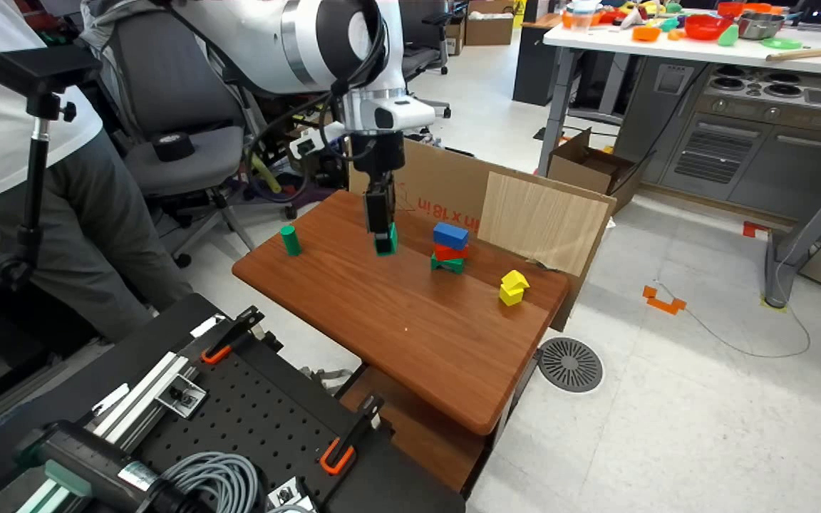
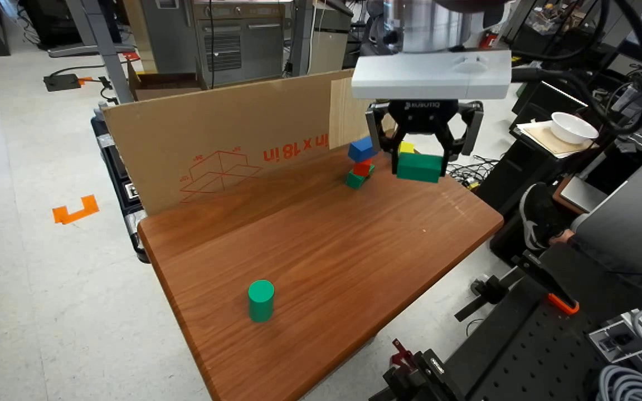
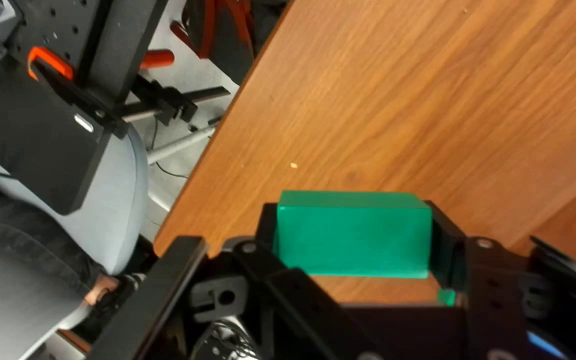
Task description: Move the green block in the center of the table forwards
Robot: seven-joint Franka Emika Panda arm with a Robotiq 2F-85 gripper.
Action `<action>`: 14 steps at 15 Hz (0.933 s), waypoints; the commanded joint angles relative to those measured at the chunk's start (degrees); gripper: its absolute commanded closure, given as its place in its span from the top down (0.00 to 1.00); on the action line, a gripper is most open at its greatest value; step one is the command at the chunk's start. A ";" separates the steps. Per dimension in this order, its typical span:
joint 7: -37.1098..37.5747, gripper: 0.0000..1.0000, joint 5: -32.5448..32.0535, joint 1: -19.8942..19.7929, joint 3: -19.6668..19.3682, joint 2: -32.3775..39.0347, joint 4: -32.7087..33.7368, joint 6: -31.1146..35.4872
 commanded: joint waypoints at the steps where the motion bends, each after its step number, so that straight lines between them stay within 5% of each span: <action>1: 10.91 0.43 2.44 0.29 0.81 2.21 -1.54 -0.76; 6: 19.91 0.43 5.06 -0.03 2.16 8.63 0.79 0.92; 14: 22.44 0.43 6.10 1.22 3.93 16.11 8.98 2.13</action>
